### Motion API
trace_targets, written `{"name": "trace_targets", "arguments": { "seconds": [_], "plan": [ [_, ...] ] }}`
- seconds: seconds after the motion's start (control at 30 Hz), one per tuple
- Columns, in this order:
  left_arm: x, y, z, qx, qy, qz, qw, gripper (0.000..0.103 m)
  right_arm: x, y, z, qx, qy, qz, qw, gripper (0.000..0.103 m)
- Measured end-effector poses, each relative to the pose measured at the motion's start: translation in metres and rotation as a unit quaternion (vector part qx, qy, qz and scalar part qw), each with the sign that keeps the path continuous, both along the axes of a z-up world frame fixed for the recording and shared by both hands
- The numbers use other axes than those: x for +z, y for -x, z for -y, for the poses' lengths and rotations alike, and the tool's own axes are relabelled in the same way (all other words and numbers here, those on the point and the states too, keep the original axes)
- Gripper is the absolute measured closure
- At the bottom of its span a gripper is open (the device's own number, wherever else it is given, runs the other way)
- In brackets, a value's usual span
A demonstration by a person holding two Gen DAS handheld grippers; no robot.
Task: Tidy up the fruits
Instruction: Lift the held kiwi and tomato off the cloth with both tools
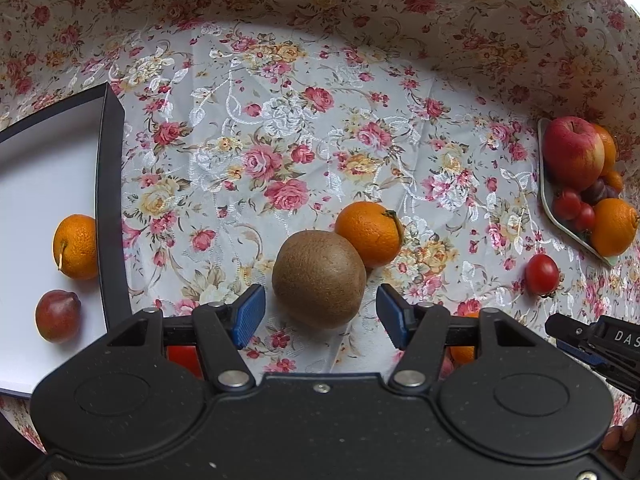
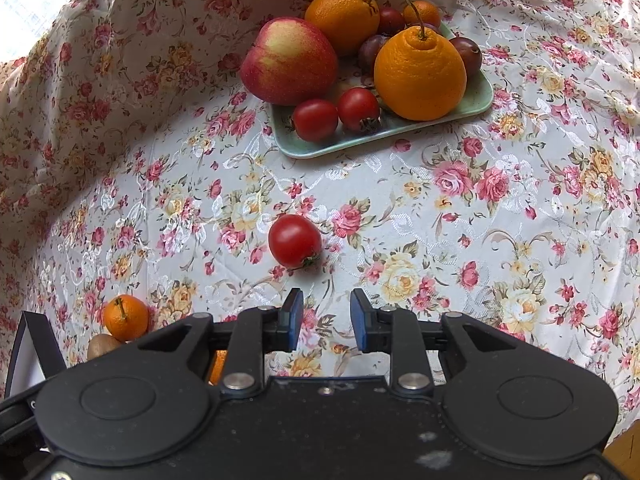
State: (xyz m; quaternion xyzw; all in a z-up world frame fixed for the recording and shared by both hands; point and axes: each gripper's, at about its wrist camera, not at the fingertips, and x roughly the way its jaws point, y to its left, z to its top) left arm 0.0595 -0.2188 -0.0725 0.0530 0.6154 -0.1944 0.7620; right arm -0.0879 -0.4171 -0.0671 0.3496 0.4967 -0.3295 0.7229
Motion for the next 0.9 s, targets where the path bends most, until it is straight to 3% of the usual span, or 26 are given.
{"name": "trace_targets", "arguments": {
  "seconds": [0.07,0.67,0.9],
  "plan": [
    [-0.003,-0.002,-0.001,0.005,-0.002,-0.007,1.0000,0.039,-0.001,-0.001,0.001,-0.004,0.004,0.002,1.000,0.065],
    [-0.014,-0.012,0.006,-0.002,-0.020,-0.014,0.9997,0.039,-0.007,-0.028,0.001,0.022,0.049,0.004,0.999,0.064],
    [-0.021,-0.016,0.012,-0.010,-0.031,-0.019,0.9993,0.039,-0.013,-0.038,0.003,0.026,0.044,0.010,0.999,0.061]
  ]
}}
